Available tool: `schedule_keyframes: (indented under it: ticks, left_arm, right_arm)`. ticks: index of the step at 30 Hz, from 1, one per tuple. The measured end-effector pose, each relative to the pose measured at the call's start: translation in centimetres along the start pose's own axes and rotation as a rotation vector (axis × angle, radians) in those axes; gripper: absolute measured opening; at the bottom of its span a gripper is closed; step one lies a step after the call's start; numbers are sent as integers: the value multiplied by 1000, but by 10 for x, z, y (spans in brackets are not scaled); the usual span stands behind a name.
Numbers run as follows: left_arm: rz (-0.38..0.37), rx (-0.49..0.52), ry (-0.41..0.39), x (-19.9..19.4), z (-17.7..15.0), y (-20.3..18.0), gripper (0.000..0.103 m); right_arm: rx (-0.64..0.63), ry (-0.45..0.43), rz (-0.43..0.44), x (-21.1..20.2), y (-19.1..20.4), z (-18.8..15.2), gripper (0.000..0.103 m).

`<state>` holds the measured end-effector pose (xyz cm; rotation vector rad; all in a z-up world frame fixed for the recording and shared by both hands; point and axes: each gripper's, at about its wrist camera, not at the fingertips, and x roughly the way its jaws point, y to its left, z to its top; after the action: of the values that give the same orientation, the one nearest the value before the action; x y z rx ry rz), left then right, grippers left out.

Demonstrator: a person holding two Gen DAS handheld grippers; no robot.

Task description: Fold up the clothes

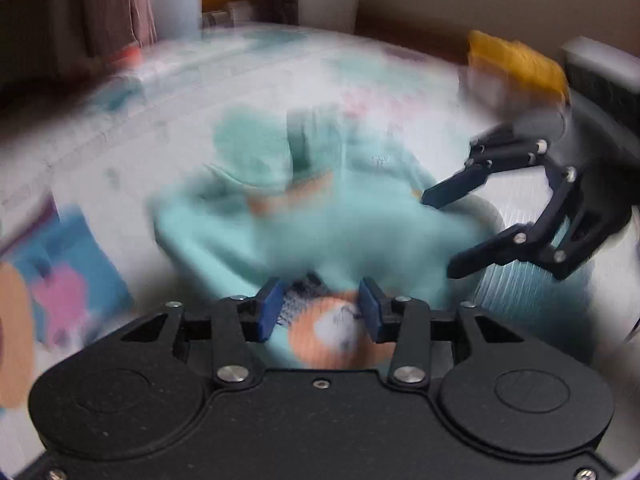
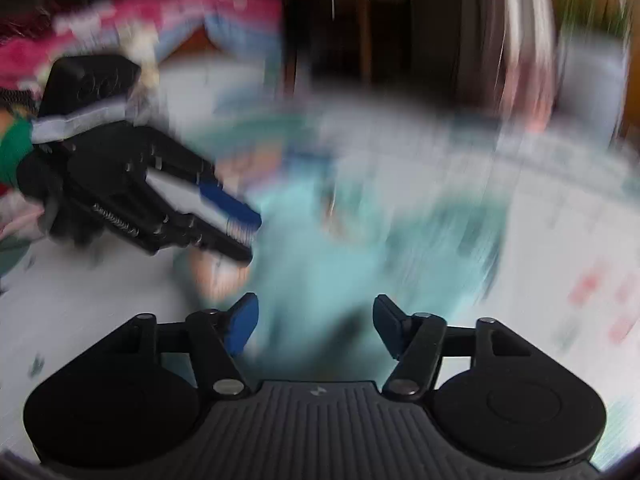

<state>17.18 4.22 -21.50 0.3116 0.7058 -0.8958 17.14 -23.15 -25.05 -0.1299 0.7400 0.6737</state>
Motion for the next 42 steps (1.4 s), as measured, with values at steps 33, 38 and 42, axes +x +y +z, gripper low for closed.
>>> schedule_keyframes:
  ticks: [33,38,42]
  left_arm:
    - [-30,-547,-202,-44,30,101,44]
    - [-71,-233,-160,-21,44,68,44]
    - [-65,-175,-60,18,35,64,44]
  right_arm:
    - [416,-222,-111,-27,-105,32,56]
    - [78,-161,-68,-8,-65,56,55]
    - [117,-69,-36,26,-73,61,57]
